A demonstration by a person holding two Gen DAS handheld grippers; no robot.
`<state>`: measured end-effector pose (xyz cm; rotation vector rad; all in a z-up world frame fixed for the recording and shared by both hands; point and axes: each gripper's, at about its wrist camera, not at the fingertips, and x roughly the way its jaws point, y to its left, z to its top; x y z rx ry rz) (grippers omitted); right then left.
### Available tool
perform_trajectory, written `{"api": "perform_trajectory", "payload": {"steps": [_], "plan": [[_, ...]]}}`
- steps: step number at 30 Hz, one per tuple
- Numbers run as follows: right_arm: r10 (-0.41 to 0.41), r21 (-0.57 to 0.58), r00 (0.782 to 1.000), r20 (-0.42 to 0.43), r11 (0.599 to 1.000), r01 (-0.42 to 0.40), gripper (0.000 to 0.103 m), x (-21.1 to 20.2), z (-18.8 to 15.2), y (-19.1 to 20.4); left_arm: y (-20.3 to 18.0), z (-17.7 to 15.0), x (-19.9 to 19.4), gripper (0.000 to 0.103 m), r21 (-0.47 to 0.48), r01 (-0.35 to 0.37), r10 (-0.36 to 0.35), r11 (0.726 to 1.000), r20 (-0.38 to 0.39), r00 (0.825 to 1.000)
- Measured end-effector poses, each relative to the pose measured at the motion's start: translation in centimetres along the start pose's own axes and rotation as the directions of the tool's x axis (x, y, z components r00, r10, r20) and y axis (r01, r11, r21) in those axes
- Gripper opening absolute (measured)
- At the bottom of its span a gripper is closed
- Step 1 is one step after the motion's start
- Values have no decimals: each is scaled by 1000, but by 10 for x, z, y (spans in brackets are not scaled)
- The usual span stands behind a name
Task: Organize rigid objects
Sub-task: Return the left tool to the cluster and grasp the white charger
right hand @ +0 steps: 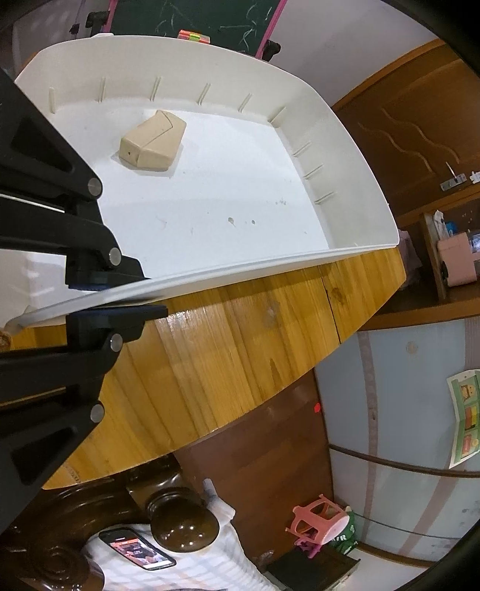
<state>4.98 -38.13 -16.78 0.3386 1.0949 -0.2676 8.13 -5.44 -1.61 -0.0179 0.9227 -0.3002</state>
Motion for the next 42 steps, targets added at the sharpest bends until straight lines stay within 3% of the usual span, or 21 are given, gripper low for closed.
{"api": "perform_trajectory", "payload": {"steps": [9, 12, 16, 26, 42], "plan": [[-21, -7, 1000, 3, 1000, 21, 7, -1, -3, 4, 47, -24, -22, 100, -33, -75, 76, 997, 30, 997], [-31, -10, 1000, 5, 999, 31, 7, -1, -3, 6, 57, -34, -20, 100, -30, -70, 71, 997, 22, 997], [-37, -10, 999, 3, 999, 37, 7, -1, -4, 8, 70, -50, -3, 100, -28, -18, 18, 999, -19, 1000], [-61, 6, 998, 7, 998, 61, 8, -1, -6, 10, 94, -97, 55, 101, 3, -18, 18, 1000, -70, 997], [-103, 15, 995, 10, 995, 103, 10, 0, -7, 15, 107, -128, 121, 103, 22, -7, 10, 1000, -150, 989]]}}
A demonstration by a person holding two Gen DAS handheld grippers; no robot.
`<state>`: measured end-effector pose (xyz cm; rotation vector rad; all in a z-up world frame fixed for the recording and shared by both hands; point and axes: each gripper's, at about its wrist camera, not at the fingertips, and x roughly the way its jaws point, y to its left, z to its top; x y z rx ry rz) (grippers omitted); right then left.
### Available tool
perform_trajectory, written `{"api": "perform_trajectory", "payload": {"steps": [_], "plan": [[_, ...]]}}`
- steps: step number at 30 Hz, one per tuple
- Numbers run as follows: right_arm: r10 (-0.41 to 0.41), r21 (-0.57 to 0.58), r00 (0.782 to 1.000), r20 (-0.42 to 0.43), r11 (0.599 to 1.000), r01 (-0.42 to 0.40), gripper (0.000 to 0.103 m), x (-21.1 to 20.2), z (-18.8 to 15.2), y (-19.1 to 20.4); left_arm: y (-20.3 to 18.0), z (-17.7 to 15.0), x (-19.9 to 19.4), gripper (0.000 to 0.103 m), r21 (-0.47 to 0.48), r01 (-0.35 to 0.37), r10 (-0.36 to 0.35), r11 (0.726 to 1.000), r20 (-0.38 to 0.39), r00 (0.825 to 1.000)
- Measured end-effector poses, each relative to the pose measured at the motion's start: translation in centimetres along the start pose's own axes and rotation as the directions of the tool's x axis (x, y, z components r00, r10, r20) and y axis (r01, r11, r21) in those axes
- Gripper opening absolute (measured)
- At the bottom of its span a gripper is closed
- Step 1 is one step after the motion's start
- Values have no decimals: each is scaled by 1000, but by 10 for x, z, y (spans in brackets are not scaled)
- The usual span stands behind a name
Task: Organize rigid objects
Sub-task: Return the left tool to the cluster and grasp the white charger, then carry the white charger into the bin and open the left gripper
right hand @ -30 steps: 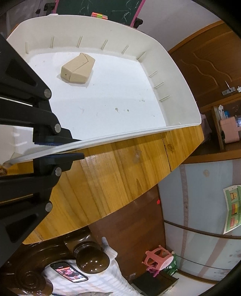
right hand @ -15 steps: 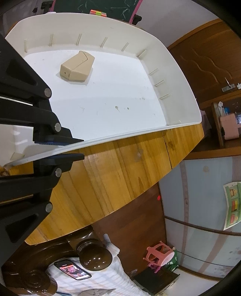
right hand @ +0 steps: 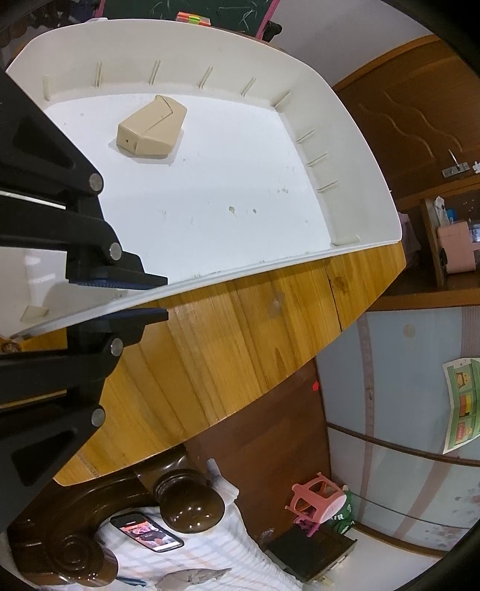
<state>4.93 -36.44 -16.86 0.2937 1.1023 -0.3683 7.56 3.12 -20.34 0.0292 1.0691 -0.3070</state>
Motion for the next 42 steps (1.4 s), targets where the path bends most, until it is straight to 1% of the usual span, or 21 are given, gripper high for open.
{"api": "perform_trajectory", "payload": {"steps": [3, 7, 10, 15, 16, 17, 18, 20, 22, 23, 28, 34, 42], "plan": [[-2, 2, 1000, 0, 1000, 2, 10, 0, 0, -1, 1, -2, 8, 103, -1, 2, -2, 1000, -21, 1000], [-5, -1, 1000, -1, 1000, 5, 10, -1, 0, 0, 4, -2, 18, 103, -23, 26, -27, 999, -49, 998], [-7, -4, 1000, -1, 1000, 7, 10, 0, 0, 1, 5, -1, 19, 102, -30, 30, -31, 999, -38, 999], [-9, -7, 1000, -2, 1000, 9, 10, 0, 0, 1, 5, 3, 20, 101, -42, 63, -64, 997, -13, 998], [-9, -8, 1000, -3, 1000, 9, 10, 0, 0, 1, 5, 3, 20, 100, -41, 68, -68, 997, -7, 998], [-9, -8, 1000, -3, 1000, 9, 10, 0, 0, 1, 4, 3, 19, 93, -39, 69, -69, 997, 2, 998], [-8, -7, 1000, -3, 1000, 8, 10, 0, 0, 1, 3, 4, 18, 88, -34, 59, -59, 998, 11, 998], [-8, -8, 1000, -4, 1000, 8, 10, 0, -1, 1, 2, 4, 17, 73, -19, 58, -57, 998, 16, 998], [-8, -7, 1000, -8, 1000, 8, 10, 0, -2, 1, 0, 3, 16, 64, -14, 74, -74, 997, 19, 997], [-7, -5, 1000, -10, 1000, 7, 10, 1, -2, 0, -1, 3, 16, 64, -12, 60, -60, 998, 21, 998], [-1, -2, 1000, -21, 1000, 1, 10, 4, -5, -1, -2, 1, 15, 64, -17, 46, -46, 999, 19, 999], [7, -5, 1000, -21, 1000, -7, 10, 4, -6, -3, -6, 1, 13, 63, -26, 25, -26, 999, -15, 1000], [27, -9, 1000, -17, 1000, -27, 10, 5, -6, -4, -27, 9, -15, 63, 30, 6, -6, 1000, -8, 1000]]}}
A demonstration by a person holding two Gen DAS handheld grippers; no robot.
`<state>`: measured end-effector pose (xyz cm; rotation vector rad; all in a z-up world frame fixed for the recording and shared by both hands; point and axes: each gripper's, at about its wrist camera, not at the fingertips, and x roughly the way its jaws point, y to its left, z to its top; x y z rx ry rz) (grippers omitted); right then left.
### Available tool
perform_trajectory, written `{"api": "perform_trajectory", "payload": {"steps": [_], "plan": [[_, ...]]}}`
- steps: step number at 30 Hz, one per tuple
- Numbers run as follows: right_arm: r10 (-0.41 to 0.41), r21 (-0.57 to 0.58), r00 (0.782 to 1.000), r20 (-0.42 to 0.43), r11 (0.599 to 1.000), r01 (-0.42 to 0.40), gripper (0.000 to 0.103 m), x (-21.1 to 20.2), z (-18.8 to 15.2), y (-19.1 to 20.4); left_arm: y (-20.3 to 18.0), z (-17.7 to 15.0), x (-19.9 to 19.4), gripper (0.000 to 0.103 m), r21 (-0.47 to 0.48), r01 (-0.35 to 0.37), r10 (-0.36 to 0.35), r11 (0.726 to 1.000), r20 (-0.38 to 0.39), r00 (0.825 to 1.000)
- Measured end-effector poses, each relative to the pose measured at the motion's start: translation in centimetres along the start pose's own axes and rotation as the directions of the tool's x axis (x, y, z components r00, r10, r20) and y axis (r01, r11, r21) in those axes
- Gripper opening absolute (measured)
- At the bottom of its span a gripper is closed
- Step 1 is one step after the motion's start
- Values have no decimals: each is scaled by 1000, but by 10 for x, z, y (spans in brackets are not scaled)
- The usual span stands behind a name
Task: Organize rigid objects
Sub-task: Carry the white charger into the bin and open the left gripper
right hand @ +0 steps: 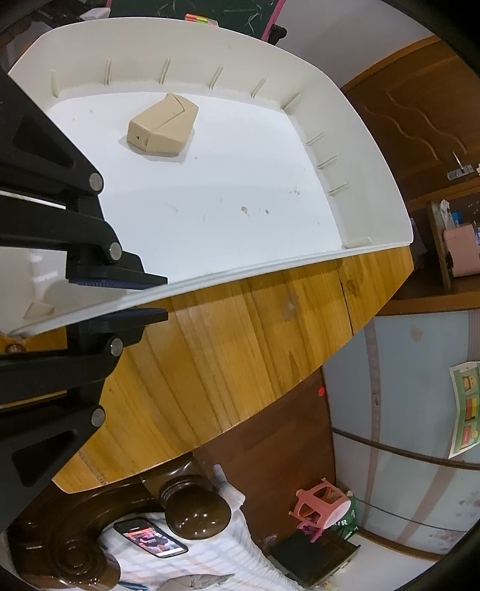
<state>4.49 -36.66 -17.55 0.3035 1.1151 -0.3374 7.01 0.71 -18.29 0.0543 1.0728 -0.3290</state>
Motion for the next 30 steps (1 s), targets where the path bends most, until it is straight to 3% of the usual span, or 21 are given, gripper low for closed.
{"api": "perform_trajectory", "payload": {"steps": [9, 20, 30], "plan": [[35, -5, 999, 8, 999, -35, 10, -1, -1, -4, -34, 26, -42, 63, 63, 6, -8, 998, 31, 999], [90, -12, 996, 30, 996, -89, 10, -4, 2, -8, -93, 86, -90, 63, 162, 38, -51, 986, 72, 996], [138, -28, 989, 47, 990, -137, 6, -4, 5, -15, -147, 124, -83, 64, 240, 78, -98, 968, 74, 992]]}}
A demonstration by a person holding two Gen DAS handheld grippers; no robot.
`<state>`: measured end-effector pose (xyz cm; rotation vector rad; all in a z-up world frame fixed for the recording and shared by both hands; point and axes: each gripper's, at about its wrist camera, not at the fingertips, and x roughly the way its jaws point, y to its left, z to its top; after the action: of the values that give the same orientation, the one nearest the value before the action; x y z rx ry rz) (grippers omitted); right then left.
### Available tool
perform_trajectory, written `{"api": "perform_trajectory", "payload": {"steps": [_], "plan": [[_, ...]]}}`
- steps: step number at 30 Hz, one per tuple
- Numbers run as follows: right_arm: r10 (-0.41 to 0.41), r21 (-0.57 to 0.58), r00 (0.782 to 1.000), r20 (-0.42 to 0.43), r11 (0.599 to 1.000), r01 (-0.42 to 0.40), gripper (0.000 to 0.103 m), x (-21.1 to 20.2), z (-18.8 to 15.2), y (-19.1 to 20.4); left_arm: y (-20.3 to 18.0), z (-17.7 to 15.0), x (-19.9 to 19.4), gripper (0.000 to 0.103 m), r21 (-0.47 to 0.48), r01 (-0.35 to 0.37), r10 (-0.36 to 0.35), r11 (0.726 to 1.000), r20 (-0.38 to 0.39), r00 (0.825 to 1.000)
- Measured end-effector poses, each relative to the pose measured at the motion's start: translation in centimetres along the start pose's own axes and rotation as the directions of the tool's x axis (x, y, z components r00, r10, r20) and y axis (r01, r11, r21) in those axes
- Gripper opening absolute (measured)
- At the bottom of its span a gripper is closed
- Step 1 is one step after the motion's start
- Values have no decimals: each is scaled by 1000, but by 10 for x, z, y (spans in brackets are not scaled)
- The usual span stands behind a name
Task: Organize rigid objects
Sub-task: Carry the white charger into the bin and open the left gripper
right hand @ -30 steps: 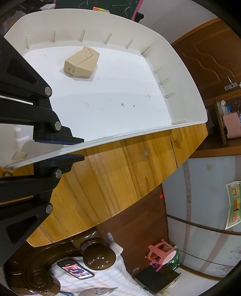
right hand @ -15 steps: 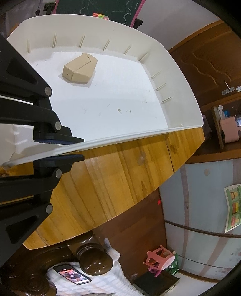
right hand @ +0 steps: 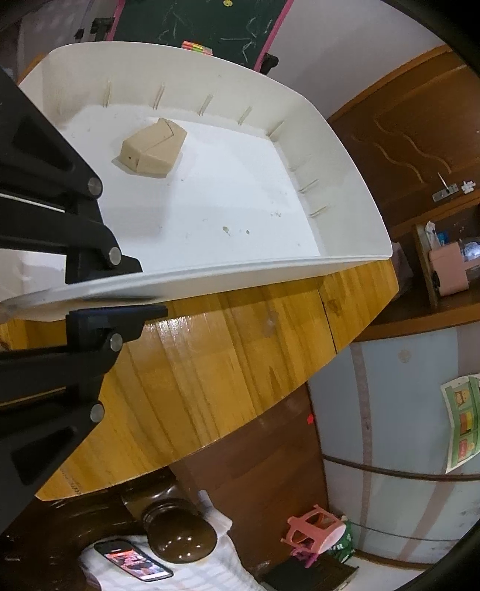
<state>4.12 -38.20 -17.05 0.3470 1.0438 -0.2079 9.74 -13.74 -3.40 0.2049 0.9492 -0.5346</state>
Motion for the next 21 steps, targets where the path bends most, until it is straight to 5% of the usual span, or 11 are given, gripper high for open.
{"api": "perform_trajectory", "payload": {"steps": [8, 21], "plan": [[24, 24, 1000, -15, 999, -23, 5, -1, 4, -15, -20, 19, 48, 63, 2, 67, -67, 998, -81, 994], [112, 90, 992, -49, 990, -107, 8, 1, 13, -44, -40, 32, 132, 64, 5, 72, -69, 997, -218, 974]]}}
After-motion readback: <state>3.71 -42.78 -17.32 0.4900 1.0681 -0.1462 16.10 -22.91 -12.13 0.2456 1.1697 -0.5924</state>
